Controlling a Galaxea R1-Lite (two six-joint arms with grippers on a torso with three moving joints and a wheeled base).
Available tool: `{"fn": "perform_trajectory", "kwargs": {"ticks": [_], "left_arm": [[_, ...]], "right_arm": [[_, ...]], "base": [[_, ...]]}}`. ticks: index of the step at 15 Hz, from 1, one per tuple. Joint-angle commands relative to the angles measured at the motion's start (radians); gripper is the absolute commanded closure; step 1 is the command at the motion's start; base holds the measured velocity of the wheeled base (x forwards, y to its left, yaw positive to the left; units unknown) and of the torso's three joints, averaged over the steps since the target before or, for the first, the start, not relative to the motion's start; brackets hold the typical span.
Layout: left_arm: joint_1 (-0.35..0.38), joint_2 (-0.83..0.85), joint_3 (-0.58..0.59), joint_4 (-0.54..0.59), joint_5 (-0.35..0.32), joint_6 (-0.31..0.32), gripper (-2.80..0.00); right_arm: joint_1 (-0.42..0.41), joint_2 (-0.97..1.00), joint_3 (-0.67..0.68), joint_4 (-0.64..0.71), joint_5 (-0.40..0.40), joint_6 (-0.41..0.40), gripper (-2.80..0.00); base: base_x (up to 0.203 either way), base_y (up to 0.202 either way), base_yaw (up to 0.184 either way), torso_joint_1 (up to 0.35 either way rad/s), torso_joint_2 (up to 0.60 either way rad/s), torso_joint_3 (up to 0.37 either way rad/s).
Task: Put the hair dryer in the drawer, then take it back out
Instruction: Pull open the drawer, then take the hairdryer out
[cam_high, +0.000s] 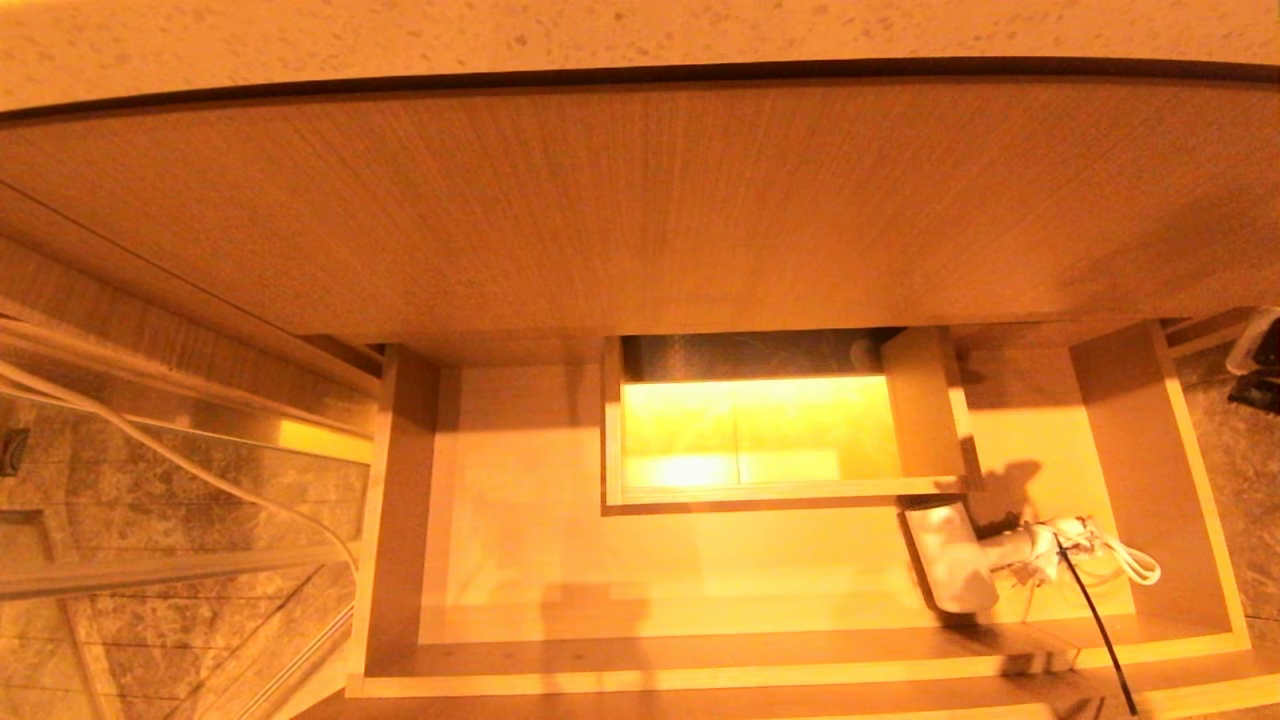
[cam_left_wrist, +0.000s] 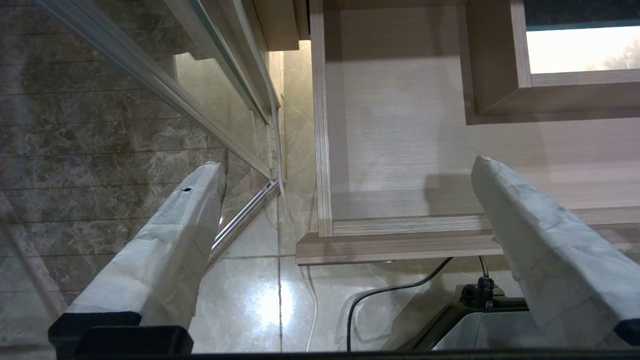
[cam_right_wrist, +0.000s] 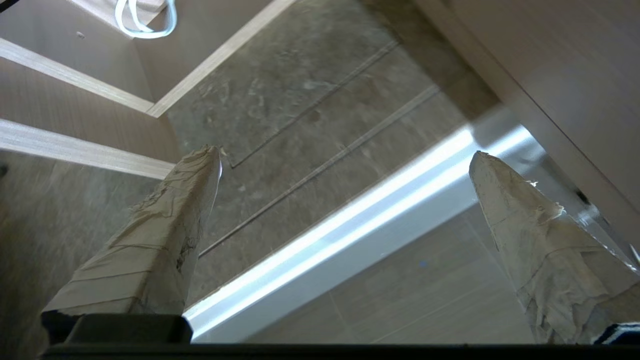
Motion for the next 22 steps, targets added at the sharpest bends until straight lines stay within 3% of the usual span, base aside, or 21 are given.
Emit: {"fn": "perform_trajectory", "kwargs": {"ticks": [1,8,14,16,22], "left_arm": [[0.0,0.0,0.0,0.0,0.0,0.0,-2.8],[0.0,0.0,0.0,0.0,0.0,0.0,-2.8],[0.0,0.0,0.0,0.0,0.0,0.0,-2.8],[0.0,0.0,0.0,0.0,0.0,0.0,-2.8],[0.0,0.0,0.0,0.0,0.0,0.0,-2.8]], "right_arm": [[-0.019,0.159,-0.048,0.004,-0.001,-0.005,-2.8],[-0.035,0.497,-0.278,-0.037,0.066,-0.002,-2.8],[-0.058,0.573,-0.272,-0.045,0.087,-0.021,-2.8],[-0.081,0.573,-0.242,-0.036,0.106,-0.098,-2.8],[-0.132,0.487,-0.148,-0.009,0.149,-0.187,-2.8]], "base": [[0.0,0.0,0.0,0.0,0.0,0.0],[0.0,0.0,0.0,0.0,0.0,0.0],[0.0,0.0,0.0,0.0,0.0,0.0],[0.0,0.0,0.0,0.0,0.0,0.0],[0.0,0.0,0.0,0.0,0.0,0.0]]}}
